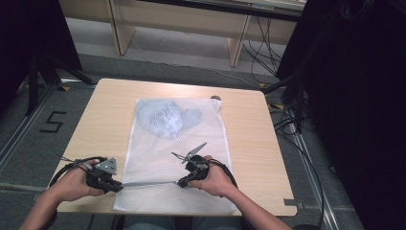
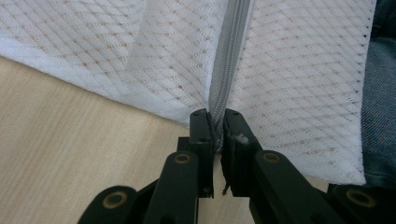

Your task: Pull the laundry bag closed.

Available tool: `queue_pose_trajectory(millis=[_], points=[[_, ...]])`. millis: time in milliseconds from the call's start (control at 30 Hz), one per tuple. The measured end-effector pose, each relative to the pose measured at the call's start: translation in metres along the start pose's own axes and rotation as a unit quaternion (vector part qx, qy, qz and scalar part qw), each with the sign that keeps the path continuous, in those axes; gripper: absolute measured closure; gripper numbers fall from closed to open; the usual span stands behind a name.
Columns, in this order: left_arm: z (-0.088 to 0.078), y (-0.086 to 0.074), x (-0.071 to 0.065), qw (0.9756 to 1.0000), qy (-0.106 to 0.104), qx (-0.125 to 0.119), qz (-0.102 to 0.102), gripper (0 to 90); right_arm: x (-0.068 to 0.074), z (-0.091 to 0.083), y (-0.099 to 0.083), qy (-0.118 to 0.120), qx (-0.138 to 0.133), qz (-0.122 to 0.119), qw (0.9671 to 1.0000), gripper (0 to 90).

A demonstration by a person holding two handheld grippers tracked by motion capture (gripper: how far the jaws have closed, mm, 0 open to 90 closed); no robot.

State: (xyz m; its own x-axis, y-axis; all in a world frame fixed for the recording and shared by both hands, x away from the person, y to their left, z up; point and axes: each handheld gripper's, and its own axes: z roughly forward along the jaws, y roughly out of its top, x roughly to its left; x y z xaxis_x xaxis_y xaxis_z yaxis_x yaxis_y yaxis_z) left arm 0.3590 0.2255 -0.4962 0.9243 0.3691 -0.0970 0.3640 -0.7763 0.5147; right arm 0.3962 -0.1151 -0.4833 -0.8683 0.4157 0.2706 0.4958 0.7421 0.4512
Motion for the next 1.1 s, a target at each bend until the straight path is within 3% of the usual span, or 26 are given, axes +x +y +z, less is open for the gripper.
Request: queue_pose_trajectory(millis=[67,133,300,367,400,533,567,667,700,733,800,1100], points=[[0.0,0.0,0.0,1.0,0.0,-0.001,0.0,83.3,-0.001,0.0,0.0,0.001,-0.004,-0.013,0.9999,87.1],[0.001,0.0,-0.001,1.0,0.003,-0.002,-0.006,83.3,0.0,-0.002,-0.001,0.0,0.002,0.001,1.0,87.1],[0.001,0.0,-0.001,1.0,0.003,-0.003,0.0,83.3,0.0,-0.003,-0.002,0.005,-0.002,-0.005,1.0,87.1],[0.001,0.001,-0.001,1.0,0.003,-0.003,-0.008,83.3,0.0,-0.004,-0.002,0.001,-0.004,-0.013,0.9999,87.1],[0.001,0.001,0.0,1.0,0.002,-0.002,-0.002,83.3,0.001,-0.004,-0.003,-0.002,0.001,-0.002,1.0,87.1],[0.001,0.0,-0.001,1.0,0.002,-0.005,-0.008,83.4,-0.001,-0.005,-0.004,0.003,-0.004,-0.011,0.9999,87.1],[0.001,0.0,-0.001,1.0,0.002,-0.005,-0.008,83.4,0.0,-0.007,-0.004,-0.003,0.003,0.001,1.0,87.1],[0.001,0.001,-0.001,1.0,0.003,-0.002,-0.003,83.4,0.0,-0.008,-0.004,-0.004,0.004,0.0,1.0,87.1],[0.001,0.0,-0.001,1.0,0.002,-0.005,-0.008,83.4,-0.001,-0.009,-0.004,-0.007,0.002,-0.012,0.9999,87.1],[0.001,0.0,-0.001,1.0,0.003,-0.004,-0.007,83.4,-0.001,-0.011,-0.006,-0.005,0.006,0.003,1.0,87.1],[0.002,0.0,-0.001,0.9999,0.004,-0.008,-0.008,83.4,-0.003,-0.013,-0.007,-0.008,0.002,-0.005,1.0,87.1],[0.002,0.001,-0.001,1.0,0.001,-0.006,-0.003,83.4,-0.009,-0.024,-0.017,-0.014,0.002,0.005,0.9999,87.1]])
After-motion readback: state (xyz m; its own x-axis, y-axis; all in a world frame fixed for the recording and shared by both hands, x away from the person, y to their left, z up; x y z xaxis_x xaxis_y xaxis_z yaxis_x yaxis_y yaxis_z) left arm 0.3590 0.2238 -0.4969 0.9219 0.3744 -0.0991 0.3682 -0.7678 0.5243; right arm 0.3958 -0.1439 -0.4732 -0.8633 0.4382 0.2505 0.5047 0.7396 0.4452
